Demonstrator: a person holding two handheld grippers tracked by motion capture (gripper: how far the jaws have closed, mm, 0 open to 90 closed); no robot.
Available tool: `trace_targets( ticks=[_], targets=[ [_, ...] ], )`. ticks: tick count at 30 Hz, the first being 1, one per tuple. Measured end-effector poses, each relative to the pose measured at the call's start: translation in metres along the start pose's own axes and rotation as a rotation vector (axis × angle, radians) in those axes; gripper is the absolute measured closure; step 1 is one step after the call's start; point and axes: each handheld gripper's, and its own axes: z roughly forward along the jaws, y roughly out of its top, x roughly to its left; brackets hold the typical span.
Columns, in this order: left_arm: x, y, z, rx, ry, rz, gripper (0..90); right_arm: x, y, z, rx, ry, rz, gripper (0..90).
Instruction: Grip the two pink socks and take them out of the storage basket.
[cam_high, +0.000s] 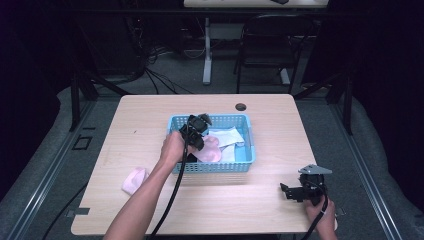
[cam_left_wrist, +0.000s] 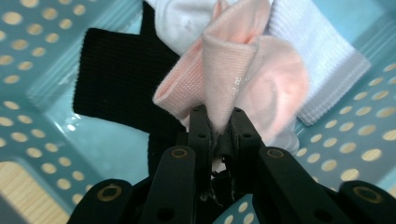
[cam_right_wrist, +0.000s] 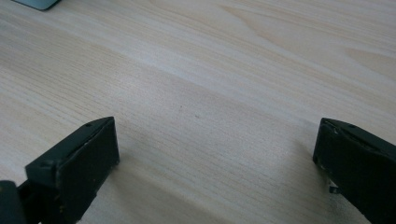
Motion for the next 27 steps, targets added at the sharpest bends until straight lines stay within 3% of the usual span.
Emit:
trace_targets(
  ticks=[11,14,21,27],
  targets=[
    [0.004,0.002,-0.033,-0.022,0.014,0.023,83.0,0.0,0.0,0.0,0.002,0.0,0.001,0.0],
    [0.004,0.002,-0.047,-0.048,0.008,0.019,83.0,0.0,0.0,0.0,0.003,0.001,0.001,0.0],
    [0.003,0.0,-0.077,-0.09,0.045,0.048,83.0,0.0,0.0,0.0,0.0,0.0,0.0,0.0],
    [0.011,-0.007,-0.105,-0.095,0.072,0.052,83.0,0.0,0.0,0.0,0.002,0.0,0.001,0.0]
  ],
)
